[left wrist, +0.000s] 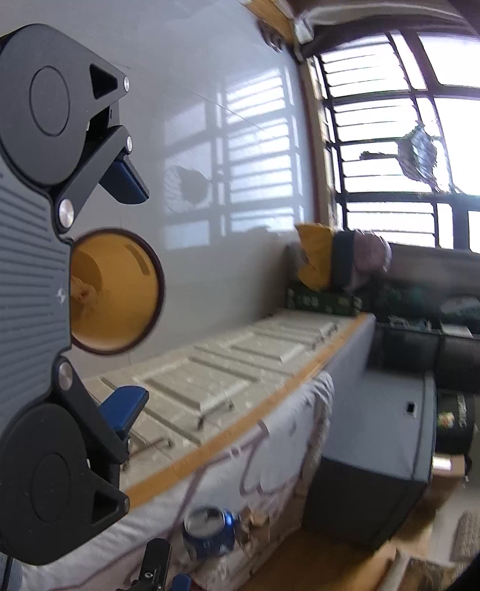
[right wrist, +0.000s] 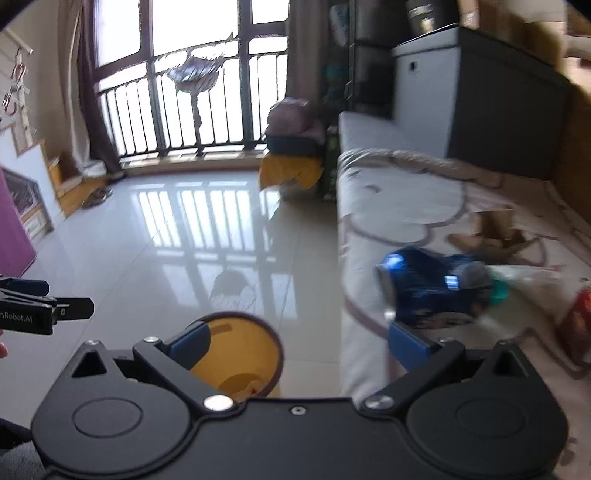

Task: Collect trash
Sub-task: 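Move both tools back toward the trash on the mattress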

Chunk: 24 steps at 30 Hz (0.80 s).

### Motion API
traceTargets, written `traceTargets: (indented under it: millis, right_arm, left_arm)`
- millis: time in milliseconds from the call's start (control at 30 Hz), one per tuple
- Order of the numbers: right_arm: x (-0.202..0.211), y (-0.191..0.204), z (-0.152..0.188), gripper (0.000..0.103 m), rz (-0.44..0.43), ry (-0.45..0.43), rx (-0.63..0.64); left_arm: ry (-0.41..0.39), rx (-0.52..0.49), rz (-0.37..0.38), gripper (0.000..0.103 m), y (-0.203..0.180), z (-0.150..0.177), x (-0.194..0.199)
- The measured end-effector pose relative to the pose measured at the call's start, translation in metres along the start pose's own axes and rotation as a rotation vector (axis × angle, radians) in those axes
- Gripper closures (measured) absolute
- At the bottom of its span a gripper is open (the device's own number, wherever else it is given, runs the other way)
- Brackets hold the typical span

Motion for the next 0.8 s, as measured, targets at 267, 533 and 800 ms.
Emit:
traceTargets:
  millis: [267, 533, 800]
  right_arm:
    - [0.046, -0.056, 0.013, 0.0, 0.098, -0.11, -0.055]
    - [0.092, -0.128, 0.038, 0.0, 0.255, -0.184, -0.115]
    - [0.13, -0.198, 0.063, 0.0, 0.429, -0.253, -0.182]
  left_arm:
    - [-0.082, -0.074, 0.105, 0.0, -0.046, -0.023, 0.001]
    - [-0.13, -0.145, 0.25, 0.0, -0.104, -0.053, -0.013]
    - [-0.12, -0.146, 0.393, 0.0, -0.152, -0.086, -0.052]
Point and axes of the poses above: each gripper's, at about its wrist camera, not at the fingertips, and x roughly against the way its jaws point, y to its left, z to its underside, the point moved 2 cm from there along -x, roughly the way its jaws point, and after that the axes turned 10 degrees about -x, right-handed, at the moved point
